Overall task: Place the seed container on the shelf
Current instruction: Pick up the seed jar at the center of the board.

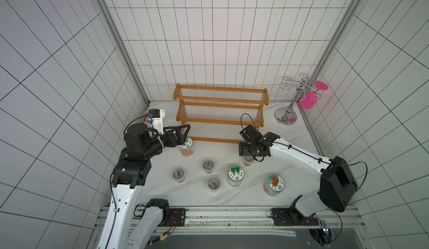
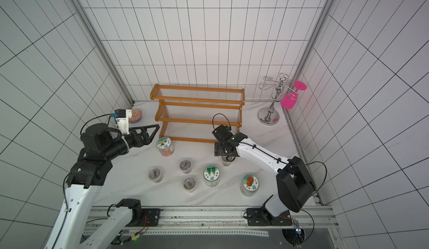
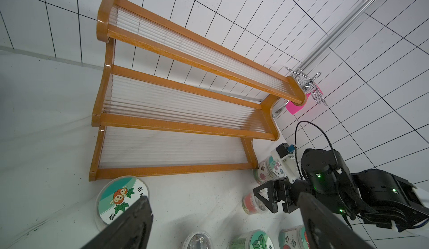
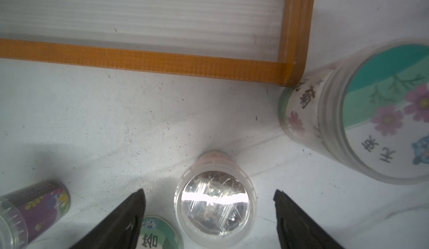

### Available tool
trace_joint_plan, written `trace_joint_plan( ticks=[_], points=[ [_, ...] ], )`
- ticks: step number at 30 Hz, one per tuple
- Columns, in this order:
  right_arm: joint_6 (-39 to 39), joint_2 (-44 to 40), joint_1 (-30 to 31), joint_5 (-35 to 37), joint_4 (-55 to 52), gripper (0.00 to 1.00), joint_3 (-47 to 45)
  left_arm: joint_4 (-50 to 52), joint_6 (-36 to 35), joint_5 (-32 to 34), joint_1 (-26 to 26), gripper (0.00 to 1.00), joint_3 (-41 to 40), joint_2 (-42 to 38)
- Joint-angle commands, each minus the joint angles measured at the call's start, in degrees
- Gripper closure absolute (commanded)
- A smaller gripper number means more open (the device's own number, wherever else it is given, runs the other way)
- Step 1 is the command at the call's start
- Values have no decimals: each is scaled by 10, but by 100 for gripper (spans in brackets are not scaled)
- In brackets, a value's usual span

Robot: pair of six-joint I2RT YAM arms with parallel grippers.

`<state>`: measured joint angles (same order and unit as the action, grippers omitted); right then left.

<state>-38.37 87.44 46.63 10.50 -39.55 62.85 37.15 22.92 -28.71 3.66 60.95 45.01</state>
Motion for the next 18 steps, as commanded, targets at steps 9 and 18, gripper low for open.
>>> trace_joint_plan(
  ticks=[9, 18],
  points=[
    [-46, 22, 5, -39, 37, 4, -56, -9, -3, -2, 4, 1, -13, 2],
    [-53, 28, 5, -34, 28, 14, -58, -9, -3, 1, 5, 1, -16, 0]
  ],
)
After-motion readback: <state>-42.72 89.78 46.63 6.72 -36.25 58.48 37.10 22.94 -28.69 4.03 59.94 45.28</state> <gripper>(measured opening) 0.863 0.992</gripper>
